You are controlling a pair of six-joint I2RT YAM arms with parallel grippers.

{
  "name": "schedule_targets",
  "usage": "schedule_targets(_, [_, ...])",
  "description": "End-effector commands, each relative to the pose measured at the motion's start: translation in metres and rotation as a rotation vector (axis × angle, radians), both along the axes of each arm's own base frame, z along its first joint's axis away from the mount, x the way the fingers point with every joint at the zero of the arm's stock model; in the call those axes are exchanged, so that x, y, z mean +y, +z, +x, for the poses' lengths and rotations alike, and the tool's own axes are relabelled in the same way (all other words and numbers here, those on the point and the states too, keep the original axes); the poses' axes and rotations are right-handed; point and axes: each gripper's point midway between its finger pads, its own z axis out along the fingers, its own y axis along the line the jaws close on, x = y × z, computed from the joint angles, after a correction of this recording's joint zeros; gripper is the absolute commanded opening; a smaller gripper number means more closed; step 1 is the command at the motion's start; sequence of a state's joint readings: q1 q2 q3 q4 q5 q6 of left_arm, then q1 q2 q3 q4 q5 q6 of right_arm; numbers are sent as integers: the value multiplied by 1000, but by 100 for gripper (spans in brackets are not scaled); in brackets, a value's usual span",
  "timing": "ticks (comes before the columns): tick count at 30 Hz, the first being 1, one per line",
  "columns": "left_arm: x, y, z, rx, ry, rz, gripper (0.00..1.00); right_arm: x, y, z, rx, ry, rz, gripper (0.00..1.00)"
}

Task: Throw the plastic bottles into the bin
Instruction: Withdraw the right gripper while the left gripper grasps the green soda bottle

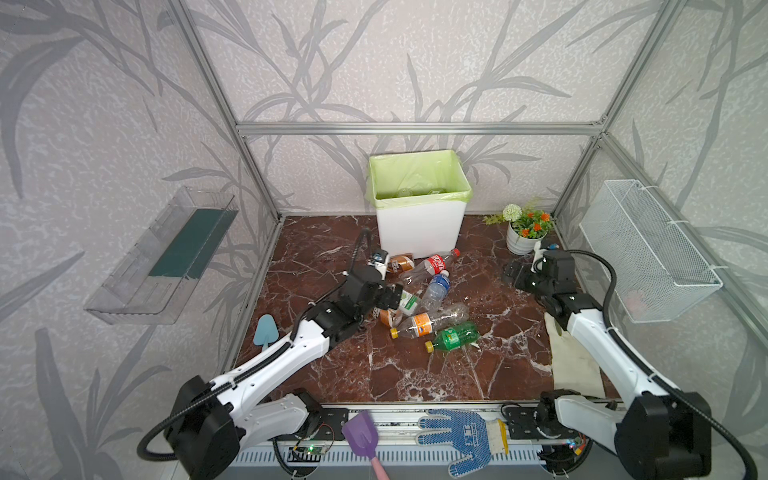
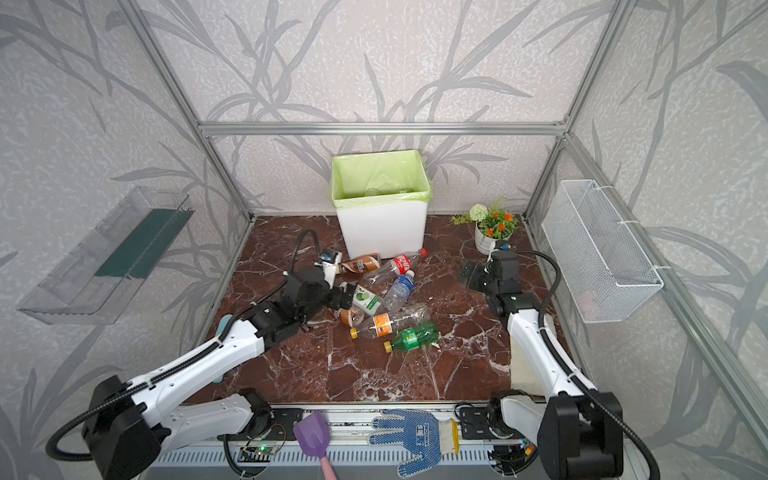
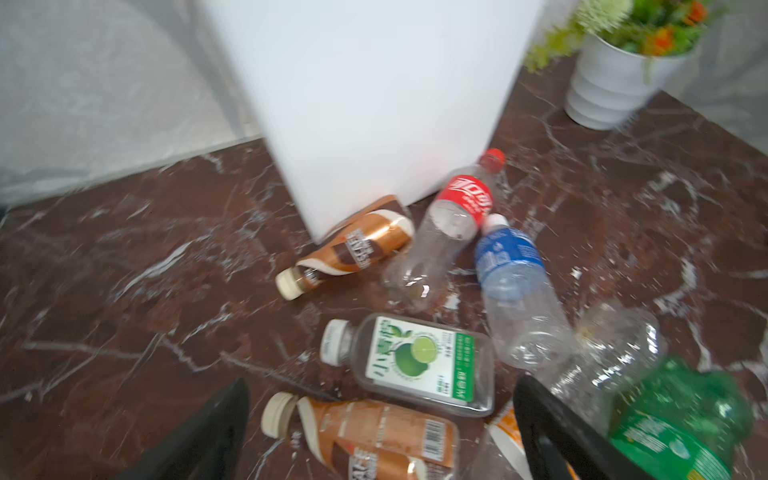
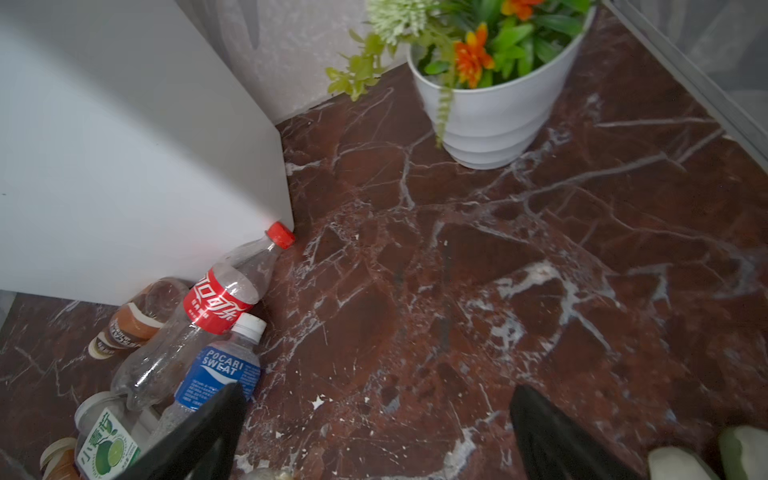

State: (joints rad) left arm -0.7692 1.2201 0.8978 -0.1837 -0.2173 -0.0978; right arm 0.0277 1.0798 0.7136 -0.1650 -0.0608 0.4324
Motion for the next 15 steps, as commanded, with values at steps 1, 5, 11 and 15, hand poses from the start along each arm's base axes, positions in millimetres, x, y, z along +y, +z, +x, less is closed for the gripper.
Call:
schedule_targets(1, [-54,-47,-32,99,-242,308,99,-19,7,-9,-62,-83,52,99])
schedule_targets(5, [-115,-83,-64,250,-437,491,92,-32,-9,-22,-42,-126,70,99])
schedule_targets(11, [-157,-112,-94,355,-579,633,85,-39,-15,-24,-33,-144,103,99])
schedule_targets(15, [-157,-128,-97,402,-579,687,83,-39,-22,-23,-20,-148,131,99])
